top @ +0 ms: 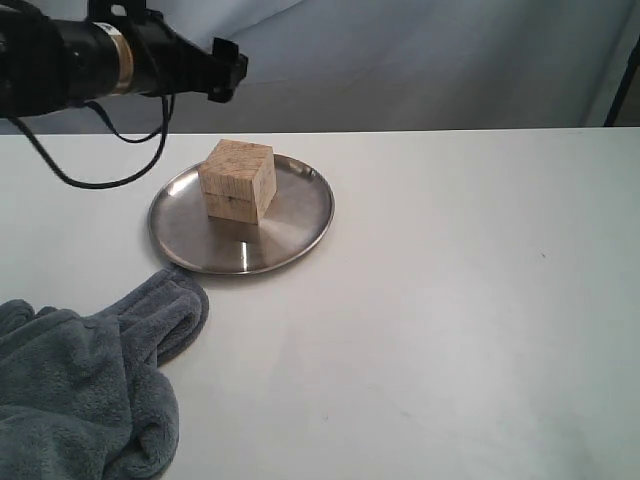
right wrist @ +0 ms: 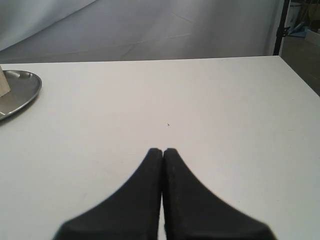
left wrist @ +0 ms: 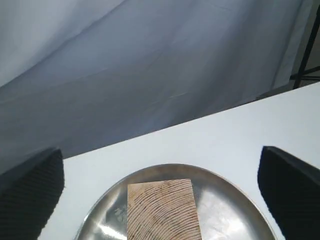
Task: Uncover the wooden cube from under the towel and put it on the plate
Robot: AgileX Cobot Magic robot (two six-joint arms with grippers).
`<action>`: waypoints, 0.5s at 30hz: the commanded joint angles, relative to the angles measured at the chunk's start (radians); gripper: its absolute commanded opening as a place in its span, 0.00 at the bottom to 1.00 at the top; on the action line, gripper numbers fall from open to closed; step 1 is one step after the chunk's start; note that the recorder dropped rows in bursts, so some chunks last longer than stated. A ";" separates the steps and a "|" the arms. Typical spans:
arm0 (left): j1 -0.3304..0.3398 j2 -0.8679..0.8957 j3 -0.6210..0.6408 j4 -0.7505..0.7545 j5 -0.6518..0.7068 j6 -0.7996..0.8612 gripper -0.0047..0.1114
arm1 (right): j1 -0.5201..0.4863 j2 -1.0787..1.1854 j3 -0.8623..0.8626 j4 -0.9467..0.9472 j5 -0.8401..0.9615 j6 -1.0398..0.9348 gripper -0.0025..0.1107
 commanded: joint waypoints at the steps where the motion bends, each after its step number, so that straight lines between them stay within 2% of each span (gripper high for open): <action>1: -0.001 -0.157 0.095 0.002 0.008 -0.003 0.94 | 0.000 -0.007 0.004 -0.010 -0.002 0.001 0.02; 15: -0.001 -0.614 0.384 0.000 0.000 -0.010 0.94 | 0.000 -0.007 0.004 -0.010 -0.002 0.003 0.02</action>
